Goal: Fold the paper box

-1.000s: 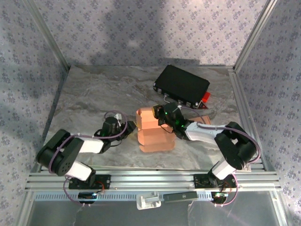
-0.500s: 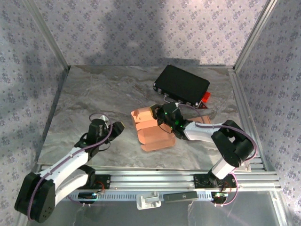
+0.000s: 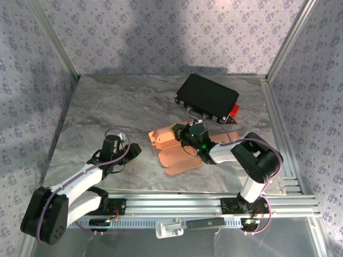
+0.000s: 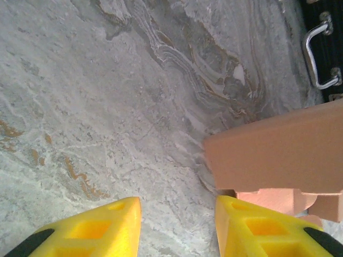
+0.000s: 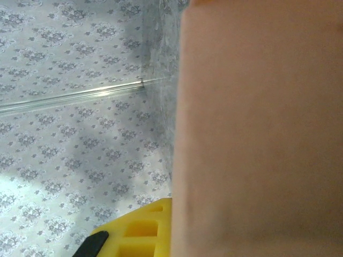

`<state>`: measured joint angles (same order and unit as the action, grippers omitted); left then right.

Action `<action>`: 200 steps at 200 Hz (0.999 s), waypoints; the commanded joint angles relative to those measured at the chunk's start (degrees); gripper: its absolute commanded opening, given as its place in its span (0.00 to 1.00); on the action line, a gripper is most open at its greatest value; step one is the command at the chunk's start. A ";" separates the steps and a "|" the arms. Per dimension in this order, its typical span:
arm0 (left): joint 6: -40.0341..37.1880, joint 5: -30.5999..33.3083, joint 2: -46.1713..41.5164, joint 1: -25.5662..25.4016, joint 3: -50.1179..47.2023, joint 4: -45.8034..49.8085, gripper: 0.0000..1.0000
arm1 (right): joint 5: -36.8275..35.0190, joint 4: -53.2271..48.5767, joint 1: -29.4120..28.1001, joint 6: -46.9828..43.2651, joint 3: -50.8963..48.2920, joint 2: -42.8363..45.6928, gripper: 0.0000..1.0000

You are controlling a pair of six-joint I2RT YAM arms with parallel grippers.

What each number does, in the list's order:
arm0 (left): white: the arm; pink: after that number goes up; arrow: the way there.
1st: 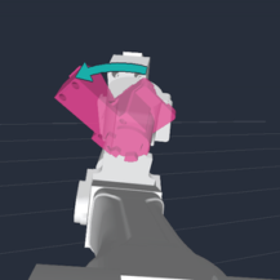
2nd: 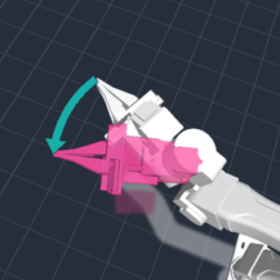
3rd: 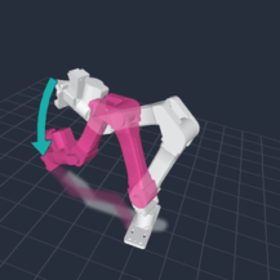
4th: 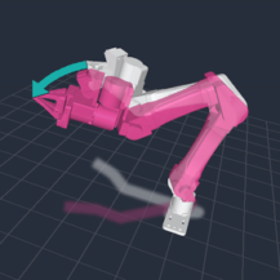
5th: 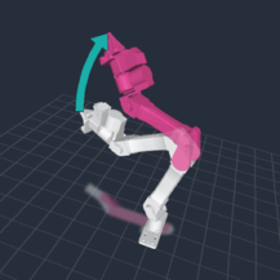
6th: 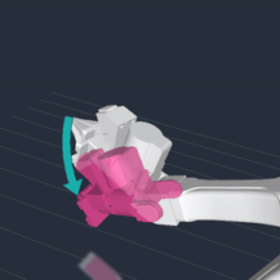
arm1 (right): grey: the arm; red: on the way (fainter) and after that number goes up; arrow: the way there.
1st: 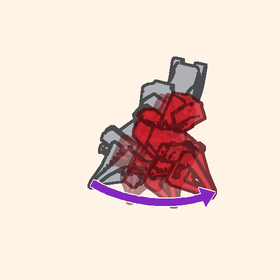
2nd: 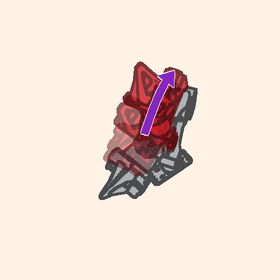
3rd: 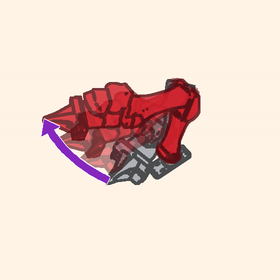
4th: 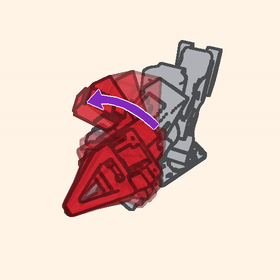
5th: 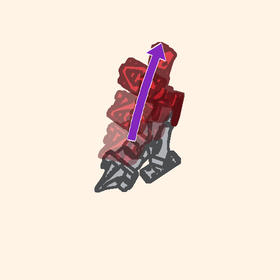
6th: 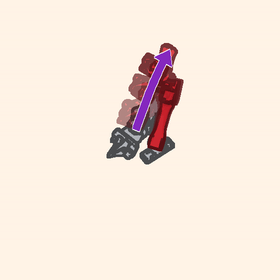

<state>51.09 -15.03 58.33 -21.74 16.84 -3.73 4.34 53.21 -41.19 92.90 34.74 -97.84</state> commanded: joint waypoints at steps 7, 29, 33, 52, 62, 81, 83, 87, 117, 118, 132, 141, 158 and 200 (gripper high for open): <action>-5.73 -1.70 3.33 0.28 2.48 -2.98 0.37 | 1.45 1.47 0.65 -2.53 -1.61 -0.73 0.00; -9.00 -2.81 7.62 0.29 4.41 -5.12 0.31 | 1.86 1.54 0.85 -2.75 -1.70 -0.64 0.00; -9.61 -3.17 8.45 0.29 4.72 -5.62 0.30 | 1.89 1.47 0.90 -2.81 -1.70 -0.62 0.00; -13.19 -4.75 11.75 0.29 6.74 -7.57 0.30 | 2.12 1.56 0.90 -2.91 -1.86 -0.52 0.00; -15.24 -5.78 12.64 0.25 7.52 -8.70 0.31 | 2.12 1.57 0.89 -2.91 -1.95 -0.43 0.00; -19.33 -5.31 12.29 -0.06 7.94 -9.87 0.32 | 2.16 1.70 0.85 -2.98 -2.13 -0.38 0.00; -19.68 -5.24 12.15 -0.06 7.86 -10.07 0.32 | 2.17 1.69 0.89 -2.92 -2.09 -0.37 0.00; -20.49 -5.13 11.96 -0.06 7.86 -10.40 0.32 | 2.24 1.69 0.87 -2.96 -2.11 -0.39 0.00; -24.55 -5.23 11.80 -0.06 8.36 -10.95 0.32 | 2.25 1.86 0.85 -2.95 -2.13 -0.46 0.00; -24.64 -5.25 11.85 -0.06 8.37 -11.00 0.32 | 2.25 1.88 0.85 -2.92 -2.13 -0.44 0.00; -25.70 -5.71 12.16 -0.19 8.47 -11.49 0.32 | 2.17 1.98 0.88 -2.89 -2.21 -0.51 0.00; -26.38 -5.72 12.35 -0.36 8.47 -11.66 0.32 | 2.25 2.03 0.86 -2.86 -2.22 -0.47 0.00; -27.57 -5.80 13.07 -0.84 8.78 -11.70 0.33 | 2.25 1.98 0.79 -2.86 -2.27 -0.68 0.00; -28.62 -4.23 14.32 -3.58 9.95 -11.42 0.34 | 2.24 3.45 0.74 -3.55 -2.83 -1.11 0.00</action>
<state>24.91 -19.05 72.25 -23.81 24.88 -13.74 6.09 55.96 -40.62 91.77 33.32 -97.84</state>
